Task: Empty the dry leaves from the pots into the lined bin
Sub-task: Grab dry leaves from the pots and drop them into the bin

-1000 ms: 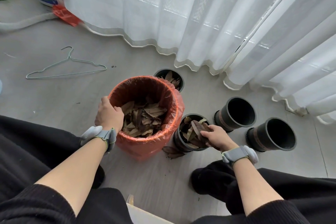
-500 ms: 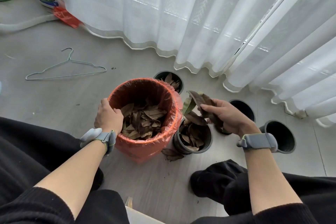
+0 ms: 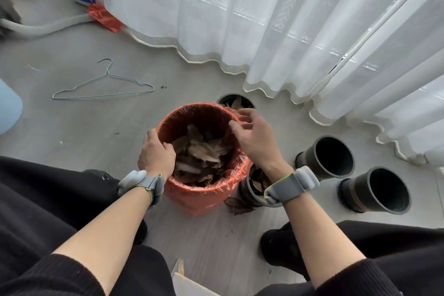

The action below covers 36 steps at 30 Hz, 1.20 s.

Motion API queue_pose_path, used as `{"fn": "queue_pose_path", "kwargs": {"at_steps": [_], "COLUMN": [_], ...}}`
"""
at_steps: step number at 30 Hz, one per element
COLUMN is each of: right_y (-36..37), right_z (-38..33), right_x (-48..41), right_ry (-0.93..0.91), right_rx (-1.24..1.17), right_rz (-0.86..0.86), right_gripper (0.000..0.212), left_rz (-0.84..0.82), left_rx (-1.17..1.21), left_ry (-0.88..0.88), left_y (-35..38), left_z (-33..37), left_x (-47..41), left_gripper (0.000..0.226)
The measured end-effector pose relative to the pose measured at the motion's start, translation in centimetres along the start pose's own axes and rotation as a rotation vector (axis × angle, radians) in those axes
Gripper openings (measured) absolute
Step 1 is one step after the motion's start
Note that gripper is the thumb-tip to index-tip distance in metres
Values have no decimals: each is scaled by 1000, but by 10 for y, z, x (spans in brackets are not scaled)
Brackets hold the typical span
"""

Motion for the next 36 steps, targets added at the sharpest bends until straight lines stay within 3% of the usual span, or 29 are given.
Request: {"fn": "queue_pose_path", "kwargs": {"at_steps": [3,5,8,10,14,18,28,36], "right_y": [-25,-40,-40,-24,3,16,32,22], "right_z": [49,103,183,209,216,210,225,226], "right_x": [-16,-17,-1,11,15,4,1,1], "right_ry": [152,373,714,820,811,758,693,619], "right_rx": [48,163,207,154,199,298,587,520], "right_rz": [141,169,52,-47,-95,-52,-134,-42], "right_gripper": [25,30,44,58,80,84,51,26], "left_rz": [6,13,14,18,10,8,11,17], "left_rx": [0,0,2,4,-6,-4,-23,-32], "left_ry": [-17,-19,-10,-6,5,-1,-11,-11], "left_y": [0,1,2,2,2,2,0,2], "left_z": [-3,-4,-1,1,2,1,-3,-2], "left_x": [-1,-1,0,-1,-1,-1,-2,-3], "left_gripper": [32,32,32,32,33,32,33,32]}}
Point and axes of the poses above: each hand's wrist, its own x-axis away from the middle knuckle, its own y-axis out of the palm, z = x × y, the point moved 5 cm from there along -x, towards the middle knuckle, and after that the axes turned 10 degrees about y, right-handed, at the moved point
